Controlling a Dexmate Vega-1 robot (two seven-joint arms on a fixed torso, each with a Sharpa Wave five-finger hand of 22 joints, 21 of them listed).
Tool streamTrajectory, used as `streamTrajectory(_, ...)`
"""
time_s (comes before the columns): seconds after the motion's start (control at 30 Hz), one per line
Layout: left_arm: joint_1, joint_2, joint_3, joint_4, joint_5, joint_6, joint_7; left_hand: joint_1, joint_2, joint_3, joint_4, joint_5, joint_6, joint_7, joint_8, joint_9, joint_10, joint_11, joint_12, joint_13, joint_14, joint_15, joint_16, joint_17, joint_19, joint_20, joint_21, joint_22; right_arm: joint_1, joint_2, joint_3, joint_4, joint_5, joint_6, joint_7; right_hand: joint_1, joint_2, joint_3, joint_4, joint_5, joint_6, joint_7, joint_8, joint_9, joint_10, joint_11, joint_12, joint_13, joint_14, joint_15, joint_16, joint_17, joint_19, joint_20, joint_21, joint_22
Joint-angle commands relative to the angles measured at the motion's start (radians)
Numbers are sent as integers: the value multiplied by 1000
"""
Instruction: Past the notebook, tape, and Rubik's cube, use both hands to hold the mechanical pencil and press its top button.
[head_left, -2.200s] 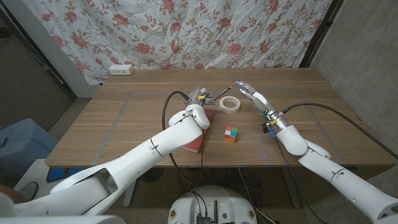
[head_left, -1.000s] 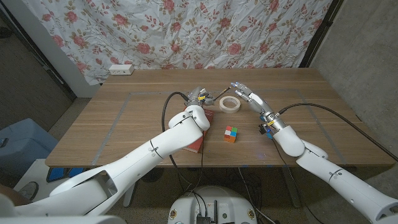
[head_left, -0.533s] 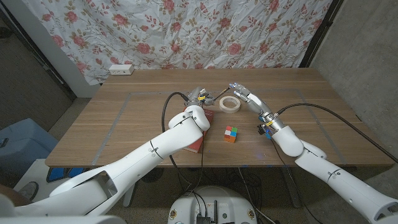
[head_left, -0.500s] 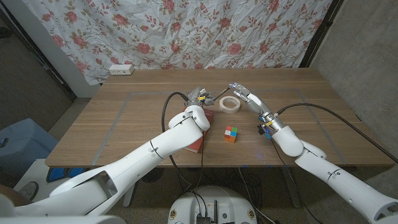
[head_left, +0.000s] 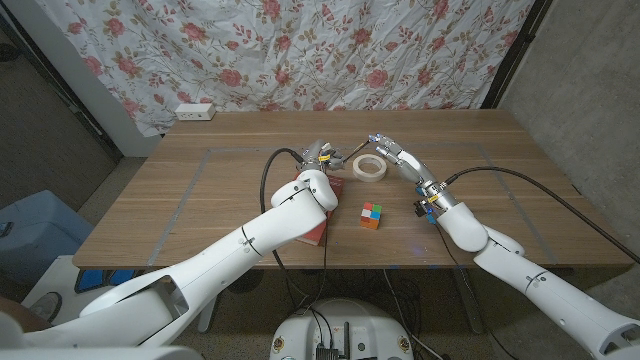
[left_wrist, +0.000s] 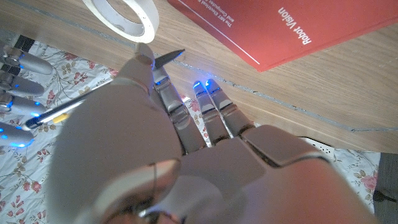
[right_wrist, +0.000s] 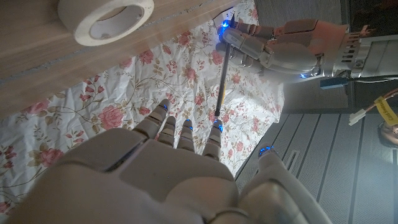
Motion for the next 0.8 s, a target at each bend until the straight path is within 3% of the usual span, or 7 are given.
streamTrajectory(0.03,4,3,4,-5,5,-1,2,3,7,2,3,4,7,4,7,1,27,-27,5,3,7,-167,1,1,0,-39,3,2,-6,1,3,5,8,4,0,-2,17,1,3,2,5,-2,5,3,0,0,0,2,-3,5,4,0,-1,-3,0,4)
streamTrajectory(0.8,12,1,8,-18,16,8,10,4,8,0,3,4,6,4,6,1,27,-27,5,3,7,-167,1,1,-1,-39,3,2,-19,-1,8,6,10,15,-1,-2,17,0,3,2,5,-2,3,2,0,2,0,2,-2,5,5,1,-1,-2,1,4)
